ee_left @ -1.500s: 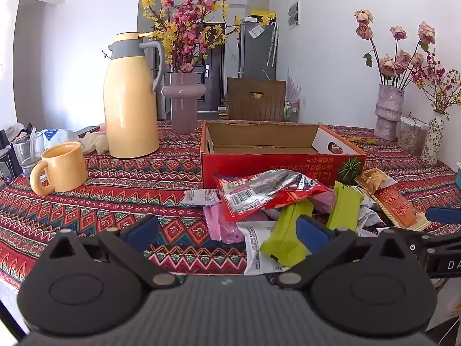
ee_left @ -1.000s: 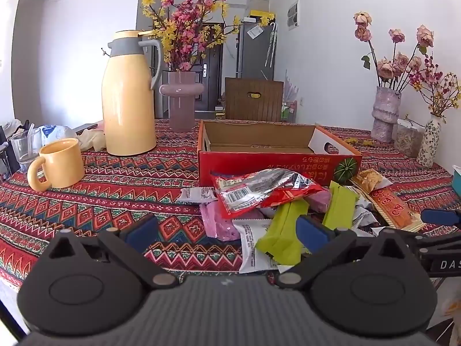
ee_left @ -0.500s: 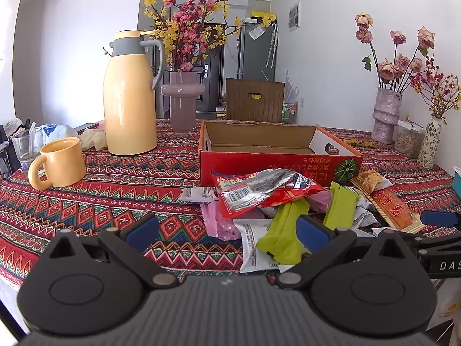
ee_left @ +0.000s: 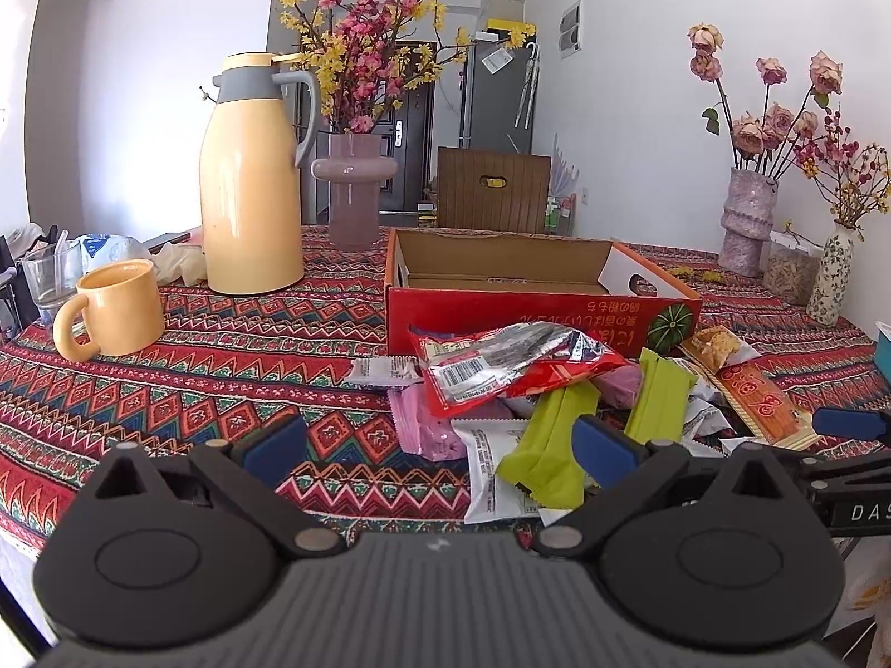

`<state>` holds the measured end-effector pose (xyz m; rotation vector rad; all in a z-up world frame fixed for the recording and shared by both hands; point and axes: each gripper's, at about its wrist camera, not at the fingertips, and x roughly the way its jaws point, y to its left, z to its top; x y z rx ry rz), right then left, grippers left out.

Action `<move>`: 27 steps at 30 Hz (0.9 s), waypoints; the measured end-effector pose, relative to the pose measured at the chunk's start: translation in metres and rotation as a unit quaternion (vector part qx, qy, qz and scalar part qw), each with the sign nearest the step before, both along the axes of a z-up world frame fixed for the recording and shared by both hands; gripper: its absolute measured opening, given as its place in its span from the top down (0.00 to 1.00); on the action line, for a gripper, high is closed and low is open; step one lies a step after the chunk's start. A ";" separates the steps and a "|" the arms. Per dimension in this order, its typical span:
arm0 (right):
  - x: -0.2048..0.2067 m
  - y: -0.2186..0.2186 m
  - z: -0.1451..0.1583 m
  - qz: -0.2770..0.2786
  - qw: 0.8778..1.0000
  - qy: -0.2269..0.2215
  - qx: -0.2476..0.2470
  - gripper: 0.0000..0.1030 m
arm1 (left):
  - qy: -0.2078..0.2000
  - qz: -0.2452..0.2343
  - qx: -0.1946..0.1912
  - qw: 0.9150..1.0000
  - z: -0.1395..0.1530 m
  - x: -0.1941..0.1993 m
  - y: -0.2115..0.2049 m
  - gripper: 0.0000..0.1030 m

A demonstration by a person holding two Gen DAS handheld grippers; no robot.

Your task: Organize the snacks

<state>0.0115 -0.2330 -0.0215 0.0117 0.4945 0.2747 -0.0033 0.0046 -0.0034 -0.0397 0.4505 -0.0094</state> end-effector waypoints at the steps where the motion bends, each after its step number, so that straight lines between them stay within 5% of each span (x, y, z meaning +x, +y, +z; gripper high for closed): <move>1: 0.000 0.000 0.000 0.000 1.000 0.000 0.001 0.00 | 0.000 0.000 0.000 1.000 0.000 0.000 0.000 0.00; 27: 0.004 0.001 -0.003 -0.002 1.000 0.010 0.001 0.00 | 0.004 0.001 -0.008 1.000 -0.001 0.000 0.001 0.00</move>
